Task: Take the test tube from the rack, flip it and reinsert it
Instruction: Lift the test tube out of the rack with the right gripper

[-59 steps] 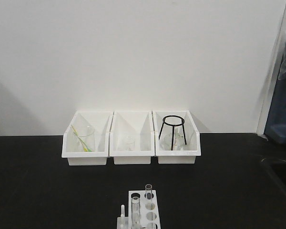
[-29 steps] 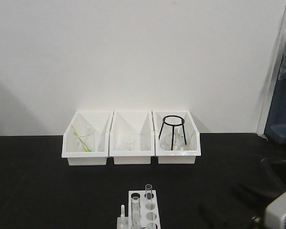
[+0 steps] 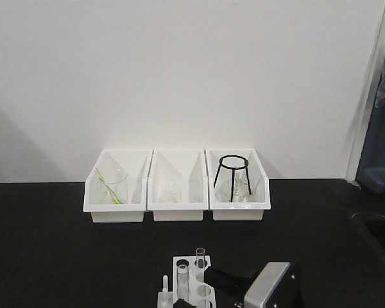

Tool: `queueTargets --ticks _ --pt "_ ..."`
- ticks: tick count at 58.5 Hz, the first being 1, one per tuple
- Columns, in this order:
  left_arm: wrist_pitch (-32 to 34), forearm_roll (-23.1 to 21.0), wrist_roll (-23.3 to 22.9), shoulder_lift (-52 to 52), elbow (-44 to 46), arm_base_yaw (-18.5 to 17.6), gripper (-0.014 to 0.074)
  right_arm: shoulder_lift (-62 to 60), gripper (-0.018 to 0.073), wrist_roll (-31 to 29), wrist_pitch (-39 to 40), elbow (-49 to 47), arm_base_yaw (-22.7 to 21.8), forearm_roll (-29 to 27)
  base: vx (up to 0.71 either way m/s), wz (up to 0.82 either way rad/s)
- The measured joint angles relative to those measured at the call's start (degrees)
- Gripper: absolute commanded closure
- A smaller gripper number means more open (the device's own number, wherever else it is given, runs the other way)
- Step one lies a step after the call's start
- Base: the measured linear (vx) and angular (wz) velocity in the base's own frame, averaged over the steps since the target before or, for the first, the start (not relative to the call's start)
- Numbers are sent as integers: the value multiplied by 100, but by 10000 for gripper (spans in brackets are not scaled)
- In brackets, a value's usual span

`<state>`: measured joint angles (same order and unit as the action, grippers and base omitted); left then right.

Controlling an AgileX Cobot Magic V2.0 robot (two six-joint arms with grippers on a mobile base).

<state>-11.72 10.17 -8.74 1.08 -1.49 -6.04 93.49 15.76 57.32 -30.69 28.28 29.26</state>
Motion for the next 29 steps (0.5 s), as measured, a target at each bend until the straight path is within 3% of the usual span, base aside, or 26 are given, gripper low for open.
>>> queueTargets --ticks 22,29 --pt "0 0 0 0 0 0 602 1274 71 0 27 -1146 0 22 0 0" --pt "0 0 0 0 0 0 602 1468 121 0 27 -1205 0 28 0 0"
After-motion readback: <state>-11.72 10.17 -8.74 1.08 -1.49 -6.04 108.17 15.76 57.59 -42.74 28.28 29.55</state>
